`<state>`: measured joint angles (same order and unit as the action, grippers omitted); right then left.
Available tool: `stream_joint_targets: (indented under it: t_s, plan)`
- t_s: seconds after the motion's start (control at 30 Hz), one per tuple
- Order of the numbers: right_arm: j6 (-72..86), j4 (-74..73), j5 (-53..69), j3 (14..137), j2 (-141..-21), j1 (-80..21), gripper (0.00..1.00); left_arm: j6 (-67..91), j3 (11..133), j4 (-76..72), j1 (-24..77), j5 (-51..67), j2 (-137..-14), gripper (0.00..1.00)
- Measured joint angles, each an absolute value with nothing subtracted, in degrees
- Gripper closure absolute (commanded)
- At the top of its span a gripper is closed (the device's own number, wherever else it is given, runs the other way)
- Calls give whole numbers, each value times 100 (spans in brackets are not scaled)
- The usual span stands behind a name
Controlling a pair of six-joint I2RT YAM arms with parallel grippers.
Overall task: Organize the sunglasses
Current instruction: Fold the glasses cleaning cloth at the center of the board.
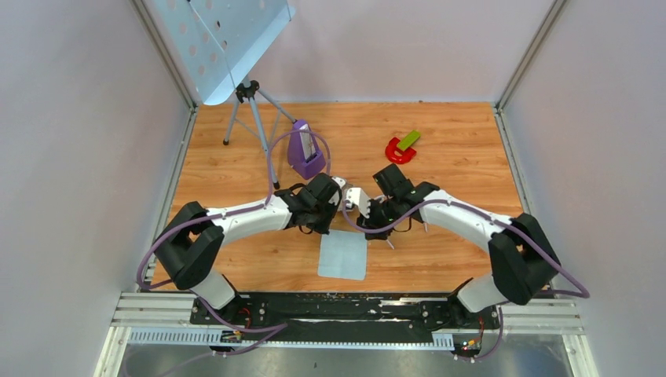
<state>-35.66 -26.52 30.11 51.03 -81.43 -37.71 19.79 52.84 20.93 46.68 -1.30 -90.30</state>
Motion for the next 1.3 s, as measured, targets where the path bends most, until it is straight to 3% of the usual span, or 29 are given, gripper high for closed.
stream_joint_targets:
  t_s: [0.67, 0.97, 1.3]
  plan:
    - [-3350, -1981, 2967, 5336, -9297, -3785, 65, 2091, 4899, 1638, 4449, 119, -9061, 100]
    - [-3763, -1586, 2740, 4740, -8285, -3787, 67, 2281, 4696, 1194, 4091, 670, -9223, 100]
    - [-4399, -1511, 2602, 4814, -8755, -4042, 67, 2453, 4678, 784, 3863, 1186, -9408, 100]
